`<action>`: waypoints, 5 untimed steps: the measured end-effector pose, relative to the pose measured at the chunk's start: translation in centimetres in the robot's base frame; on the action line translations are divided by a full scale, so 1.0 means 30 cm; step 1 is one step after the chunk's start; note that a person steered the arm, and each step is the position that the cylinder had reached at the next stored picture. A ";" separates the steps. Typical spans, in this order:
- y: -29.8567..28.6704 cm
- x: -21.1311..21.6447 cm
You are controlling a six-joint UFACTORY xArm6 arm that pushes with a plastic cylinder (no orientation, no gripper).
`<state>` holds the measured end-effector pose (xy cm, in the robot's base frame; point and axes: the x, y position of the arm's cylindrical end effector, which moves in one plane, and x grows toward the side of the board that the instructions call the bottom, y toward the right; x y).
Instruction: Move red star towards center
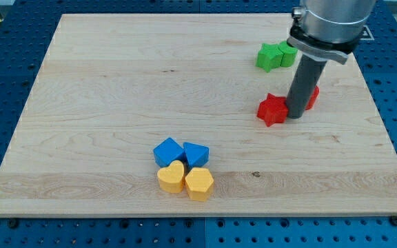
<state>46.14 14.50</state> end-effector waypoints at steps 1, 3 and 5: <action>-0.079 0.035; -0.266 0.049; -0.457 -0.095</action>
